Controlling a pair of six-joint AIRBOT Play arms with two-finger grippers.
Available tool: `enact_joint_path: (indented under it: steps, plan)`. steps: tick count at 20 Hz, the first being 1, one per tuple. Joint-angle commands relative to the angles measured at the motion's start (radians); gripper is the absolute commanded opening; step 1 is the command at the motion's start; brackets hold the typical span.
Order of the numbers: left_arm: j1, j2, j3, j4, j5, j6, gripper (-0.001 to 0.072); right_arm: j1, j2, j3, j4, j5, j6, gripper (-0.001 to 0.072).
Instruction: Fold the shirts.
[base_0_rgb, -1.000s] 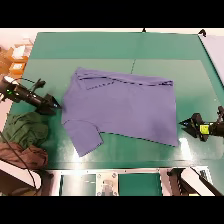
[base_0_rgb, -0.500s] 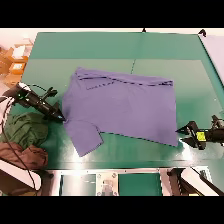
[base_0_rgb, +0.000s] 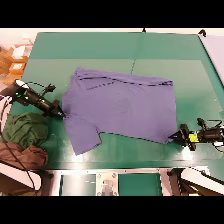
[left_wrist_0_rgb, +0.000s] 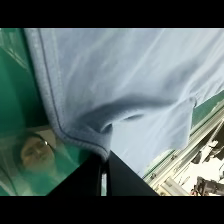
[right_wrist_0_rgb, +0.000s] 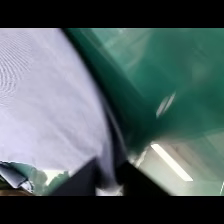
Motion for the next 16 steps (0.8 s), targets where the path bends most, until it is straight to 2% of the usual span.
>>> enact_joint_path:
  steps: [1,4,8,11,16]
  plan:
    - [-0.001,0.002,0.007,-0.050,0.013,0.000,0.0026,0.012,-0.021,0.024,0.090,0.002,-0.069,0.0017]
    - [-0.001,0.050,0.074,-0.187,-0.017,0.013,0.0025,0.012,0.018,0.123,0.244,0.069,-0.144,0.0015]
    - [-0.001,0.306,0.271,-0.289,0.006,0.016,0.0025,0.011,0.172,0.444,0.546,0.104,-0.168,0.0015]
    - [-0.001,0.547,0.464,-0.347,0.141,0.006,0.0026,0.011,0.285,0.773,0.642,0.028,-0.168,0.0016]
    - [-0.001,0.888,0.705,-0.353,0.403,0.027,0.0026,-0.027,0.432,1.185,0.641,-0.212,-0.168,0.0016]
